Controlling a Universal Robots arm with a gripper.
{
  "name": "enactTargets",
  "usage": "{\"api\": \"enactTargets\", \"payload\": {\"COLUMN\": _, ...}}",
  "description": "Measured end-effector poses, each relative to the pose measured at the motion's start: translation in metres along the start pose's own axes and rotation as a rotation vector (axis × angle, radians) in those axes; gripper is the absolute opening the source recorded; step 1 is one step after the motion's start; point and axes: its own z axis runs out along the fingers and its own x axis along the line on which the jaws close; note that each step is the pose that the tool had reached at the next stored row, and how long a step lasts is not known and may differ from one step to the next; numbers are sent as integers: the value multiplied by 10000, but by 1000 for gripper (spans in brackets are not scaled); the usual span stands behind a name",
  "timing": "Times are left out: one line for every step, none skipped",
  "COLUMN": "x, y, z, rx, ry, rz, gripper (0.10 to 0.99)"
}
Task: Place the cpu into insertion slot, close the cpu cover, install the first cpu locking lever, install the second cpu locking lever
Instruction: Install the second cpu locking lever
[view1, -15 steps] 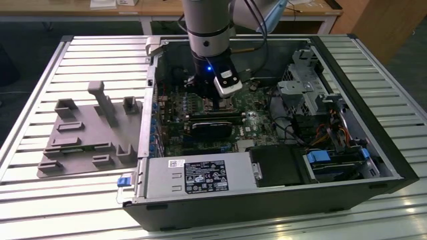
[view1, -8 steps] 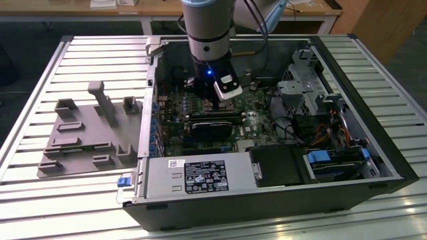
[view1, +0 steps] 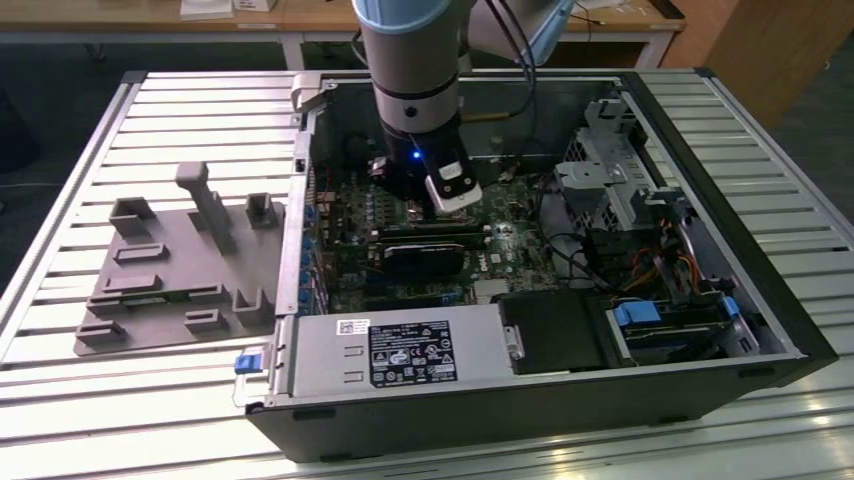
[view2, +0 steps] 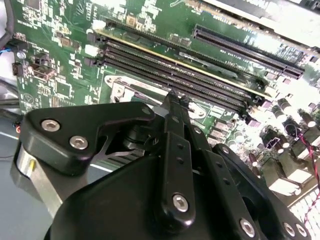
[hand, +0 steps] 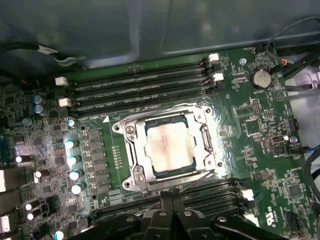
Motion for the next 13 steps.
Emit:
{"api": "enactTargets", "payload": {"x": 6, "y": -12, "z": 3, "rx": -86, "ry": 18, "rz": 12, "gripper": 102}}
{"api": "enactTargets", "payload": {"x": 11, "y": -24, "z": 6, "rx": -161, "ry": 34, "rz": 23, "gripper": 102}}
{"api": "enactTargets", "payload": {"x": 16, "y": -36, "z": 11, "rx": -227, "ry": 48, "rz": 31, "gripper": 102}}
{"api": "enactTargets", "payload": {"x": 19, "y": -50, "z": 16, "rx": -277, "ry": 59, "rz": 38, "gripper": 102}}
{"api": "enactTargets", "payload": {"x": 22, "y": -66, "z": 18, "rx": -314, "ry": 68, "rz": 43, "gripper": 102}}
{"api": "enactTargets", "payload": {"x": 23, "y": -83, "z": 20, "rx": -349, "ry": 75, "rz": 48, "gripper": 102}}
{"api": "enactTargets", "payload": {"x": 25, "y": -97, "z": 21, "rx": -379, "ry": 81, "rz": 52, "gripper": 102}}
{"api": "enactTargets", "payload": {"x": 28, "y": -111, "z": 22, "rx": -407, "ry": 87, "rz": 55, "gripper": 102}}
{"api": "enactTargets", "payload": {"x": 29, "y": -126, "z": 23, "rx": -434, "ry": 92, "rz": 59, "gripper": 102}}
{"api": "enactTargets", "payload": {"x": 32, "y": -137, "z": 24, "rx": -455, "ry": 97, "rz": 62, "gripper": 102}}
{"api": "enactTargets", "payload": {"x": 38, "y": -144, "z": 25, "rx": -461, "ry": 98, "rz": 65, "gripper": 102}}
{"api": "enactTargets", "payload": {"x": 44, "y": -150, "z": 28, "rx": -473, "ry": 101, "rz": 65, "gripper": 102}}
{"api": "enactTargets", "payload": {"x": 52, "y": -155, "z": 31, "rx": -496, "ry": 107, "rz": 67, "gripper": 102}}
